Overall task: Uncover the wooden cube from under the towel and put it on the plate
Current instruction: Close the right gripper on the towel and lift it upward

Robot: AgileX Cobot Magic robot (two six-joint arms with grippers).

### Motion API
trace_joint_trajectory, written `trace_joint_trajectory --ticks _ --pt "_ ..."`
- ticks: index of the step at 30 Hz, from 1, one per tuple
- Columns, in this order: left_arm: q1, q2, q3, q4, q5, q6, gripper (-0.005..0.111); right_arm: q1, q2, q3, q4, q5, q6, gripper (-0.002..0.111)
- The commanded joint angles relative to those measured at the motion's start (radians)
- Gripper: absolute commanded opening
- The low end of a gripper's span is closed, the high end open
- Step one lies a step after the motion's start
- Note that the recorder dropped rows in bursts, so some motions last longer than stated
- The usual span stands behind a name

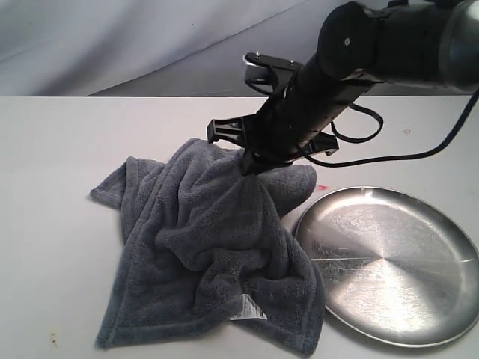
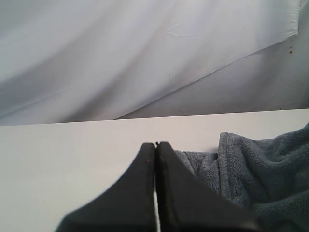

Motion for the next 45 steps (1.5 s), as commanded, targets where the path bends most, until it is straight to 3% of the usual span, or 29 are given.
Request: trace_joint_trajectory --ticks 1,24,45 --pt "-0.005 -0.004 0.004 -0.002 -0.003 -0.003 0.0 0.004 -0.063 0.003 0.021 -0.001 -0.006 0.0" --pt "-0.005 -0.004 0.004 -0.002 -0.003 -0.003 0.0 0.004 -0.364 0.003 0.129 0.0 -0.027 0.0" --pt "-0.005 -0.004 0.004 -0.002 -0.003 -0.003 0.0 0.001 -0.586 0.003 0.061 -0.091 -0.046 0.0"
